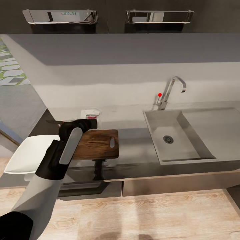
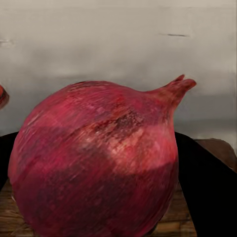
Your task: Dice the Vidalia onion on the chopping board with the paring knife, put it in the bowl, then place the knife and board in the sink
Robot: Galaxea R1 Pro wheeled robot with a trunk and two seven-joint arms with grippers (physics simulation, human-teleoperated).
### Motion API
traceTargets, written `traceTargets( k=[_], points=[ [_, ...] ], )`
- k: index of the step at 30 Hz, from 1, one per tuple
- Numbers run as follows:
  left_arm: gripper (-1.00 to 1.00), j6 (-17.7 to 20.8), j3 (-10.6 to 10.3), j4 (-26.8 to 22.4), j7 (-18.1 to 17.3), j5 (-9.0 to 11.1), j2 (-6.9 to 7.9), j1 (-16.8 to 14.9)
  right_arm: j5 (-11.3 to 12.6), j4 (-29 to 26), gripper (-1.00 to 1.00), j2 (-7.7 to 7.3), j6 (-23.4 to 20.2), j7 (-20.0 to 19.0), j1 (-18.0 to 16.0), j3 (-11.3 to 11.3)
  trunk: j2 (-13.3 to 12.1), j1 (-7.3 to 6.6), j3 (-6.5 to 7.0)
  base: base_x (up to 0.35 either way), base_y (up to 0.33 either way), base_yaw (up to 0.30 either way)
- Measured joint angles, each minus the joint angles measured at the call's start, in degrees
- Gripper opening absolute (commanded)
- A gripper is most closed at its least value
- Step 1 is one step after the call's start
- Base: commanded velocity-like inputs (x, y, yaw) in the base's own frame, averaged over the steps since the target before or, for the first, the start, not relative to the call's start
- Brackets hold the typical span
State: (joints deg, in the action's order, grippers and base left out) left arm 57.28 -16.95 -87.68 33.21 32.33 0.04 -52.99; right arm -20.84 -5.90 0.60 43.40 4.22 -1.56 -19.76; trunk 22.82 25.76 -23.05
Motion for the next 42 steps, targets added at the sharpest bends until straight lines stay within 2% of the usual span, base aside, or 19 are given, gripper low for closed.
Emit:
traceTargets(
  k=[5,9,42],
  points=[
    [-1.0,-0.1,0.1,0.5,0.0,0.3,2.1,0.7,0.0,0.0,1.0,0.0,0.0,0.0,0.0,0.0,0.0,0.0,0.0,0.0,0.0,0.0],
    [-1.0,-0.2,0.1,1.2,0.0,0.4,2.54,1.3,0.0,0.0,1.0,0.0,0.0,0.0,0.0,0.0,0.0,0.0,0.0,0.0,0.0,0.0],
    [-1.0,-0.2,0.0,2.6,0.0,0.5,2.55,2.9,0.0,0.0,1.0,0.04,0.1,0.0,0.0,0.1,0.0,0.0,0.0,0.0,0.0,0.0]
  ],
)
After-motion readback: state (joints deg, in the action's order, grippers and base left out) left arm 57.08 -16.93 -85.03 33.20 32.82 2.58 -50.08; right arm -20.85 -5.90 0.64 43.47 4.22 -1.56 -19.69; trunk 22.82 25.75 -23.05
